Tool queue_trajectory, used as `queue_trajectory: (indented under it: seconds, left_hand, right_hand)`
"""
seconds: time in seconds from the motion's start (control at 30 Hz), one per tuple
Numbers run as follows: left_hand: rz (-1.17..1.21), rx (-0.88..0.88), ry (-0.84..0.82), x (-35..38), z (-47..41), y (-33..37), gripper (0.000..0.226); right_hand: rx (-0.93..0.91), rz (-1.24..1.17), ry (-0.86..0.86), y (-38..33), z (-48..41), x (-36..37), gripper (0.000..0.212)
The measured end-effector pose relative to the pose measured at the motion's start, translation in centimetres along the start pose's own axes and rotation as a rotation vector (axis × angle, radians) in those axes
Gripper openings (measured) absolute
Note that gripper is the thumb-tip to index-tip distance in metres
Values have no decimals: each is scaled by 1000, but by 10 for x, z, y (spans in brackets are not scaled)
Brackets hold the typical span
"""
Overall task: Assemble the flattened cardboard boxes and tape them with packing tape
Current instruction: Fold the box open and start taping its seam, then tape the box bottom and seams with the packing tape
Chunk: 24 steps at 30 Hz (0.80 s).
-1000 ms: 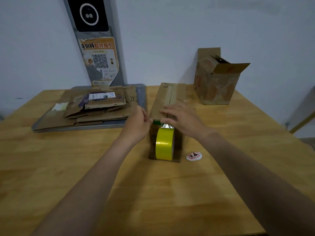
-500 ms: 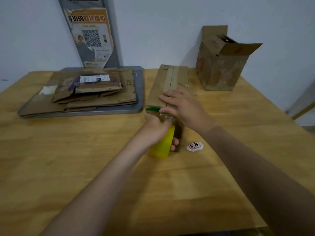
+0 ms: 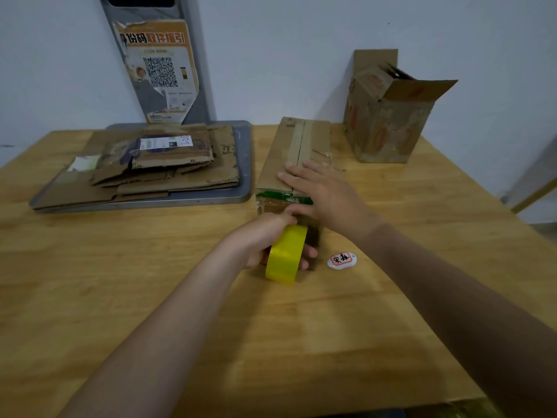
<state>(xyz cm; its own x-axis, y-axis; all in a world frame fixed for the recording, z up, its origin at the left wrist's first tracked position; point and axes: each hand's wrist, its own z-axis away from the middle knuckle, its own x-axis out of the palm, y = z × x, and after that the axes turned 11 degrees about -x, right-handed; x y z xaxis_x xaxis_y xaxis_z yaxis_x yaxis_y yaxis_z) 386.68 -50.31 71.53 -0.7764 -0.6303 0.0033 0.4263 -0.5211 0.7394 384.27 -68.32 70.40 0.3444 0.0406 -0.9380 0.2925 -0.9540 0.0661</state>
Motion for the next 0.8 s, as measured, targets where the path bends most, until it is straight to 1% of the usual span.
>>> queue_trajectory:
  seconds: [0.1,0.2,0.3,0.37,0.4,0.43,0.47,0.5,0.53,0.57,0.6,0.63,0.7,0.73,0.77,0.8]
  left_hand:
    - [-28,-23,-3,2,0,-3,27]
    - [8,-47,-11,0,-1,-7,29]
    - [26,-27,0,0,-4,-5,24]
    - [57,-16,13,2,-4,-4,20]
    - [78,-11,24,3,-5,-4,19]
    - [98,-5,38,4,-7,-4,19]
    - [114,3,54,5,-8,-5,20]
    - [131,12,67,5,-9,-5,21]
    - [146,18,73,5,-9,-5,20]
    - [152,20,78,6,-9,-4,20]
    - [147,22,86,6,-9,-4,19]
    - [139,28,95,7,-8,-3,18]
    - [126,41,114,8,-7,-3,18]
    - [120,46,128,9,-7,-2,19]
    - [116,49,146,10,-7,-2,20]
    - [117,52,165,11,-6,-2,21]
  right_hand:
    - [2,-26,16,0,1,0,70]
    - [-2,-40,29,-1,1,2,70]
    - [1,-34,-7,-3,0,-3,71]
    - [31,-150,9,-4,2,-7,70]
    - [72,-258,64,-4,7,-9,66]
    - [125,-353,152,-5,14,-11,59]
    - [178,-398,265,-5,24,-13,47]
    - [222,-382,378,-6,36,-15,32]
    - [250,-336,456,-6,50,-15,19]
    - [256,-294,465,-5,64,-15,10]
    - [240,-275,389,-5,76,-15,10]
    - [212,-277,235,-5,88,-15,13]
    - [188,-275,-153,-8,105,-14,16]
    - [185,-270,-290,-10,110,-13,18]
    - [185,-268,-354,-11,114,-10,21]
    - [188,-261,-356,-13,116,-6,24]
